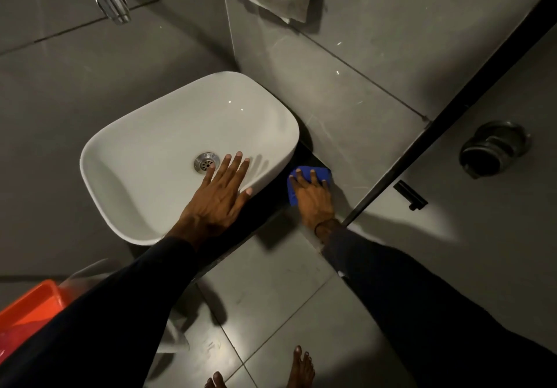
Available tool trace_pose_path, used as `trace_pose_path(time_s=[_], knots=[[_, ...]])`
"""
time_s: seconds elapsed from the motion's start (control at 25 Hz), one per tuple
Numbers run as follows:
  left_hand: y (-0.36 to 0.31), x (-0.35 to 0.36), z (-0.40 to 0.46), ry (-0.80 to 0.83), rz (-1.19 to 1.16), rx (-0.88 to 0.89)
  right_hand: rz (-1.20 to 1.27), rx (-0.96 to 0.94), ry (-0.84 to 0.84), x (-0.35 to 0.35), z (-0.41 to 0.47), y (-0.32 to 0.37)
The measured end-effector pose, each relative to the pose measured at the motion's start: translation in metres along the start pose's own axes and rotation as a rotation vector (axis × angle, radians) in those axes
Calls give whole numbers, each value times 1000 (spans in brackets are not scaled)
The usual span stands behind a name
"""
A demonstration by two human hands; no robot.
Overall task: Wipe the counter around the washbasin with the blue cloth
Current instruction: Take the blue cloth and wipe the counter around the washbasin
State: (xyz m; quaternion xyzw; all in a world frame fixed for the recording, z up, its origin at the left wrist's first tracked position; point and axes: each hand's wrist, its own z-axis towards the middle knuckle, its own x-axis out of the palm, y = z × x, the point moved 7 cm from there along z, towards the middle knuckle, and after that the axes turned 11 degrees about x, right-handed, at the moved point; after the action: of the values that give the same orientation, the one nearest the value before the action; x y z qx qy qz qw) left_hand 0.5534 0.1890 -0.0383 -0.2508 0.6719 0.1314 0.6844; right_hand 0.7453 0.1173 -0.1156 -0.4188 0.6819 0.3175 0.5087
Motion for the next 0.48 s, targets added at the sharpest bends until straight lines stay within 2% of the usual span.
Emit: trace_pose_path(time_s=[0.12, 0.2, 0.36, 0.48], knots=[[0, 0, 1, 4, -11, -4, -66, -156, -7, 23, -27, 23], [-2, -1, 1, 6, -21, -8, -82, -240, -23, 17, -20, 13], [-3, 0, 2, 24, -39, -7, -78, -108, -15, -11, 26, -25], [0, 1, 3, 19, -37, 1, -38, -79, -28, -15, 34, -24]])
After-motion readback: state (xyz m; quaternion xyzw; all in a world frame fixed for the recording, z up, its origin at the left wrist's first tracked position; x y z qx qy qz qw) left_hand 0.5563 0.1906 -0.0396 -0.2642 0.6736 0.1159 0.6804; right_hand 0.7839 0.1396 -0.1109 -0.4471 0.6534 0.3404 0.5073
